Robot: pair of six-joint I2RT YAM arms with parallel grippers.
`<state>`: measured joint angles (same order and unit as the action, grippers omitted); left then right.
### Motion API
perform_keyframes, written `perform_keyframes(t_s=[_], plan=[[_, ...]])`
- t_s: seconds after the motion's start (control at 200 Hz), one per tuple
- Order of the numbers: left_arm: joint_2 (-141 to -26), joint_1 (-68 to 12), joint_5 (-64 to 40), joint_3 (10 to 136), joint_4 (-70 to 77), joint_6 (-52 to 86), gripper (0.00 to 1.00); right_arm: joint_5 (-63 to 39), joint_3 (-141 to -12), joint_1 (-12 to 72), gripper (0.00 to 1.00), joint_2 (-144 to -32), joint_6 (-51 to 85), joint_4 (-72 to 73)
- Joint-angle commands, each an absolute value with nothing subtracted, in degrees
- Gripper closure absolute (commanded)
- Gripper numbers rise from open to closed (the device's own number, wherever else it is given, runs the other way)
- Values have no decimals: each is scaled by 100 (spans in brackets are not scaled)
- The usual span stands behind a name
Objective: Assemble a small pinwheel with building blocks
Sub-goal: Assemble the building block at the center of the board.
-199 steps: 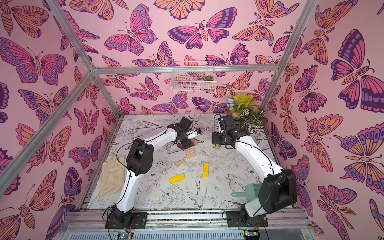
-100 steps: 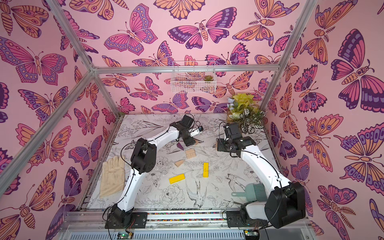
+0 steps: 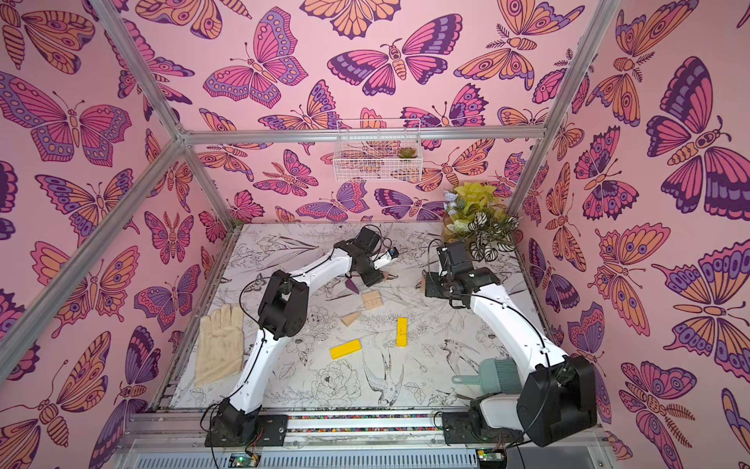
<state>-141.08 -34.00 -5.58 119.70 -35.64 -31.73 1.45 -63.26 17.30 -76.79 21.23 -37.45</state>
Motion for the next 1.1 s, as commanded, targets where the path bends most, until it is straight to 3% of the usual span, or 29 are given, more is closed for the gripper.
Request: perform_keyframes(t_s=[0.0, 0.245, 0.451, 1.097], plan=[[-14296, -3452, -495, 12041, -3691, -2702, 42, 152, -6244, 1696, 39, -7585, 2216, -3836], [-14365, -3458, -308, 12082, -3776, -1746, 51, 117, -6128, 1696, 40, -7534, 2259, -3759], [-14502, -3461, -498, 12378, -3896, -853, 64, 123, -6021, 1696, 40, -7480, 2274, -3722], [-14319, -3632, -615, 12027, -3989, 797, 80, 123, -5810, 1696, 41, -7397, 2316, -3578]])
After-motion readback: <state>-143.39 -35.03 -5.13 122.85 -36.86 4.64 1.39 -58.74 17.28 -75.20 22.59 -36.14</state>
